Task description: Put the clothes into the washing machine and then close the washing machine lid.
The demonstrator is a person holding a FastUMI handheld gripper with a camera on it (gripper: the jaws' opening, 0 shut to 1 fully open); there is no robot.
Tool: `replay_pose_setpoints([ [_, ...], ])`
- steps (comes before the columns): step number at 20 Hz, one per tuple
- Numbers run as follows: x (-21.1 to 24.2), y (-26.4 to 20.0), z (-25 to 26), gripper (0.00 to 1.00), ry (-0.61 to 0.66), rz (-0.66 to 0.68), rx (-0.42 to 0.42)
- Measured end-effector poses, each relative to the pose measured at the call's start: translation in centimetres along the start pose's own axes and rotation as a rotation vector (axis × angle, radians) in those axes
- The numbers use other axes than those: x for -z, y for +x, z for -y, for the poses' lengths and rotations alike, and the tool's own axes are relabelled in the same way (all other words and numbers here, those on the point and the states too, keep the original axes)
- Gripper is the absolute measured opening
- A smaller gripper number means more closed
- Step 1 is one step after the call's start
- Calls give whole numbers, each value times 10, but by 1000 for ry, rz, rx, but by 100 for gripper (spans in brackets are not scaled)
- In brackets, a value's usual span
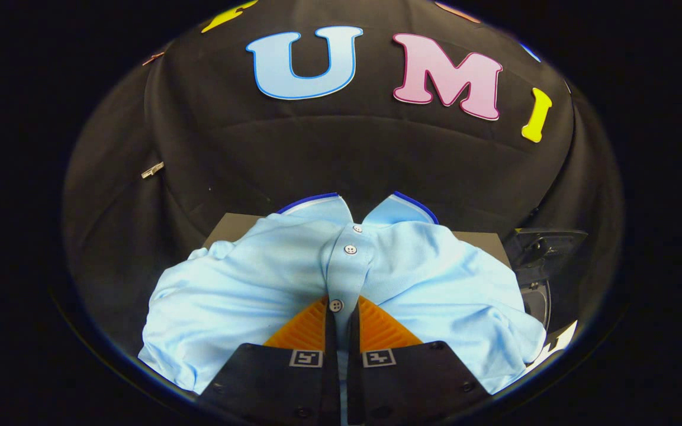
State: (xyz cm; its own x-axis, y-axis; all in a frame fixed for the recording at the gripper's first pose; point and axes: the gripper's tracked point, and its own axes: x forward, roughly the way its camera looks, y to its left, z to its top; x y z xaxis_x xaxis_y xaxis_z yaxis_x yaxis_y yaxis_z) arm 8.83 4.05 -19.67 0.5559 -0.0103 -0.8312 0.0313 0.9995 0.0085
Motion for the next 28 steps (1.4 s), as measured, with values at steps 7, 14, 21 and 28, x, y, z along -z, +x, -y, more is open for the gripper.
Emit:
replay_pose_setpoints([
  [7,-4,0,-4,6,-54,63,-89],
  [14,-3,-14,4,6,-74,69,-194],
  [21,4,-49,60,6,-25,60,-191],
  [28,6,-85,163,6,-69,131,-60],
])
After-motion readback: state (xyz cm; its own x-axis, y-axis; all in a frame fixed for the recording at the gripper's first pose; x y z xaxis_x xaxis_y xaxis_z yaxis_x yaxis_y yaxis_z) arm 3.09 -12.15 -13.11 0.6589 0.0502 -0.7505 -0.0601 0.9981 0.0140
